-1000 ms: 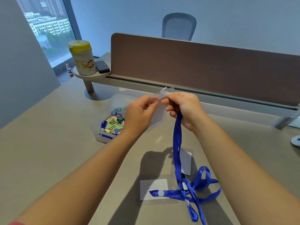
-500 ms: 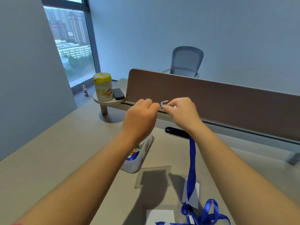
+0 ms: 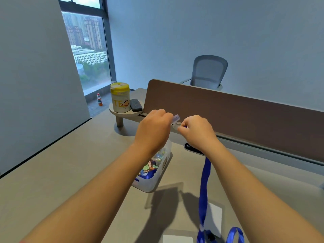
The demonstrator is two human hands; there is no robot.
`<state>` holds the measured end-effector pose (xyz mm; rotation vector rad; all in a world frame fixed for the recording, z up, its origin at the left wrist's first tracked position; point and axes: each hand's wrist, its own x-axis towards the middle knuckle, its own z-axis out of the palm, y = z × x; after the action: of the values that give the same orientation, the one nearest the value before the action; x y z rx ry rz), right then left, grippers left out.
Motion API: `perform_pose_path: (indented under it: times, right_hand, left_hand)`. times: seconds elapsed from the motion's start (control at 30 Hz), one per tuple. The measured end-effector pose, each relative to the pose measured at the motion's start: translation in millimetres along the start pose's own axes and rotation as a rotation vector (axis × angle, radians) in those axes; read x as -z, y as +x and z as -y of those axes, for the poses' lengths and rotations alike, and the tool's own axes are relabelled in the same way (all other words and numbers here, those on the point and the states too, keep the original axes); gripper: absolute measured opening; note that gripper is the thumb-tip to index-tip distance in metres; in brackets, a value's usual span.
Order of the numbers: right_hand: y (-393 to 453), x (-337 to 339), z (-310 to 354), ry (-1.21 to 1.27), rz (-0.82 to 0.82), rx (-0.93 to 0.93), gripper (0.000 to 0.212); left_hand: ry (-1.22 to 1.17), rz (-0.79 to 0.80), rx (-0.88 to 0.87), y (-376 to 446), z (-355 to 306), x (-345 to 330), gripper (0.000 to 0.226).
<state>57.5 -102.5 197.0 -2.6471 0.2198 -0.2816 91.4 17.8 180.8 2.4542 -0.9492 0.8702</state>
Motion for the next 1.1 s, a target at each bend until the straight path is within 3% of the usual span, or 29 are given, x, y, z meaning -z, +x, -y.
perform_pose_path:
  times: [0.13, 0.23, 0.33, 0.5, 0.6, 0.87, 1.1]
  right_hand:
    - [-1, -10, -13, 0.019, -0.152, 0.048, 0.027]
    - [-4, -22, -26, 0.317, -0.138, 0.004, 0.027]
    - [-17, -44, -52, 0.398, -0.066, -0.094, 0.036]
    - [-49, -103, -116, 0.266, 0.13, -0.272, 0.047]
    - [-68, -134, -145, 0.169, 0.236, -0.348, 0.032]
    - [-91, -185, -166, -0.146, 0.312, -0.435, 0.055]
    - [-78, -195, -162, -0.2, 0.392, -0.421, 0.016]
  left_hand:
    - [-0.204, 0.049, 0.275, -7, 12, -12, 0.02]
    - [-0.27, 0.078, 0.386, -26, 17, -28, 0.019]
    - [-0.323, 0.143, 0.415, -54, 10, -50, 0.019]
    - [-0.33, 0.276, 0.392, -97, -10, -83, 0.019]
    - [-0.328, 0.36, 0.399, -119, -21, -99, 0.019]
    - [-0.28, 0.498, 0.365, -139, -27, -127, 0.02]
    - [-0.309, 0.494, 0.412, -138, -19, -131, 0.019]
